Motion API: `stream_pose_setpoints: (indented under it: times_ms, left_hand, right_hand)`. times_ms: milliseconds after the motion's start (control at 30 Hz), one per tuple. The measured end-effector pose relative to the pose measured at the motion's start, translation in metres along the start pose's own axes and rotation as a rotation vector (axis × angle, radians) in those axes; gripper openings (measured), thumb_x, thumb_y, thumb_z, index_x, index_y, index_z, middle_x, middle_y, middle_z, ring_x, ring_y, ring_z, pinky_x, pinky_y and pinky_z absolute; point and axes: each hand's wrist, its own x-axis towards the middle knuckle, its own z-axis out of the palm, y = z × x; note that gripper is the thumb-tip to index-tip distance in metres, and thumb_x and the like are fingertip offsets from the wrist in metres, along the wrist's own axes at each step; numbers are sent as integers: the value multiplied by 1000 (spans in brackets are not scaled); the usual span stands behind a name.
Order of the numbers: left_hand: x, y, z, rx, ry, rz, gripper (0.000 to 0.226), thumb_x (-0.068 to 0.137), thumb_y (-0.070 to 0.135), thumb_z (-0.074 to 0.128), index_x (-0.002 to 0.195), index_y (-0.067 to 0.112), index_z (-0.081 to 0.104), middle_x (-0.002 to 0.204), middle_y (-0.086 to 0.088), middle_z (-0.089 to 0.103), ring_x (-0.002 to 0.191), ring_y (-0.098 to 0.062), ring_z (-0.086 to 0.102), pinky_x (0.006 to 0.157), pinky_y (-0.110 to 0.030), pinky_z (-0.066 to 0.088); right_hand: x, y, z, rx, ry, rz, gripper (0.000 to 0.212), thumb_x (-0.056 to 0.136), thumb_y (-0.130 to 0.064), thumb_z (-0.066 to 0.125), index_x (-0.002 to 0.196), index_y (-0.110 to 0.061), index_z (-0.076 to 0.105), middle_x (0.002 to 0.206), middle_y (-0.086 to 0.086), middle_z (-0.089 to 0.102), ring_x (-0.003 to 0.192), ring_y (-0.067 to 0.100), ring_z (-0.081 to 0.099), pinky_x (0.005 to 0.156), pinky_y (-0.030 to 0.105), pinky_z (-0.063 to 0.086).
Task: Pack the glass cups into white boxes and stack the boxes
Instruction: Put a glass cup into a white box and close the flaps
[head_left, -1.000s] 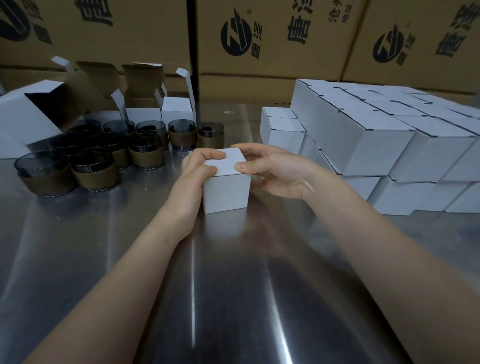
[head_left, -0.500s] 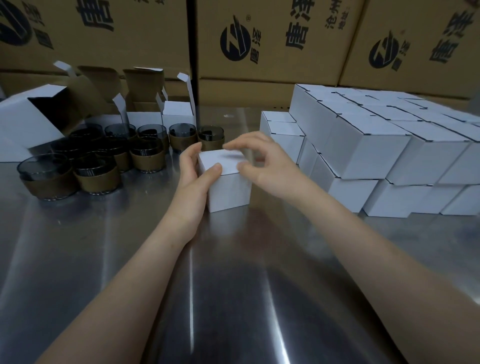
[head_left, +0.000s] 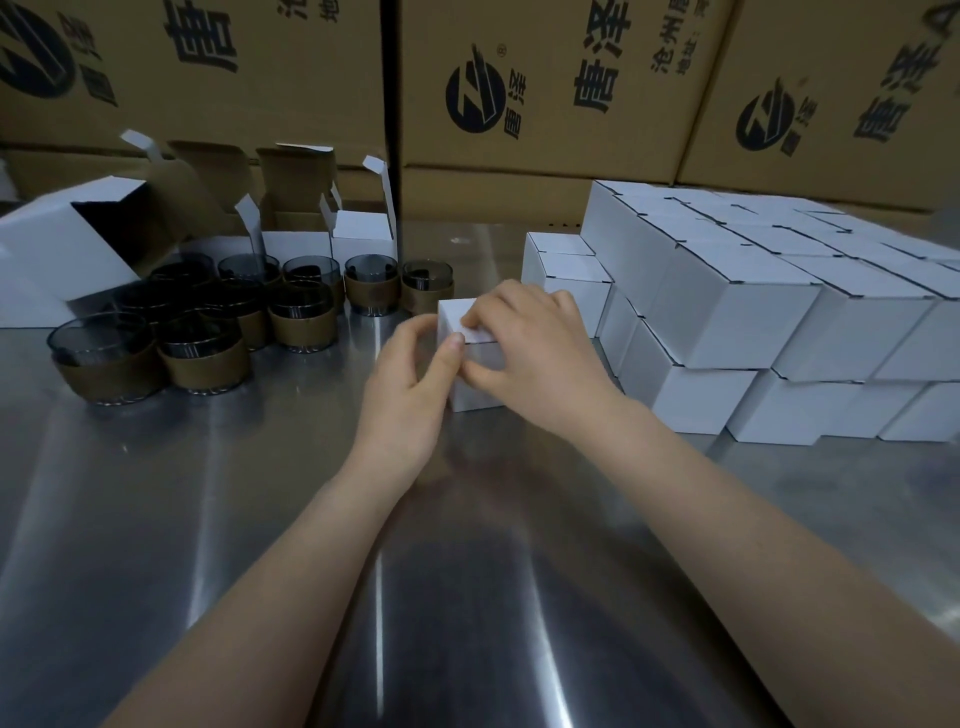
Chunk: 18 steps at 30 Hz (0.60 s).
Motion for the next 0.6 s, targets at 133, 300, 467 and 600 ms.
stream_pose_setpoints:
  times_ms: [133, 300, 467, 600]
  left_hand:
    - [-3, -2, 1, 187, -25, 86, 16, 98, 20, 56, 112, 21, 64, 110, 6, 59, 100, -3, 56, 85, -10, 41]
    - [-9, 3, 5, 304, -114, 192, 14, 94, 16, 58, 84, 23, 66, 82, 10, 62, 78, 1, 56, 67, -15, 40]
    - [-19, 13, 12, 400, -255, 244, 13, 93, 22, 57, 82, 23, 64, 70, 13, 57, 69, -8, 54, 67, -32, 46]
    - [-28, 22, 17, 448, -377, 248, 13, 93, 26, 55, 89, 24, 67, 68, 11, 57, 73, -14, 56, 68, -34, 47]
  right_hand:
    - [0, 12, 1, -79, -3, 108, 32, 88, -43, 59, 105, -17, 59, 105, 2, 55, 103, 26, 51, 82, 35, 26]
    - [1, 26, 3, -147, 2, 232, 30, 87, -37, 57, 104, -12, 59, 105, 6, 56, 102, 30, 51, 85, 38, 29]
    - [2, 35, 3, -211, -9, 316, 31, 86, -35, 57, 105, -11, 59, 105, 8, 56, 102, 32, 52, 86, 40, 33]
    - [2, 41, 4, -253, -16, 357, 30, 88, -33, 56, 107, -10, 57, 107, 10, 56, 104, 33, 52, 86, 39, 33]
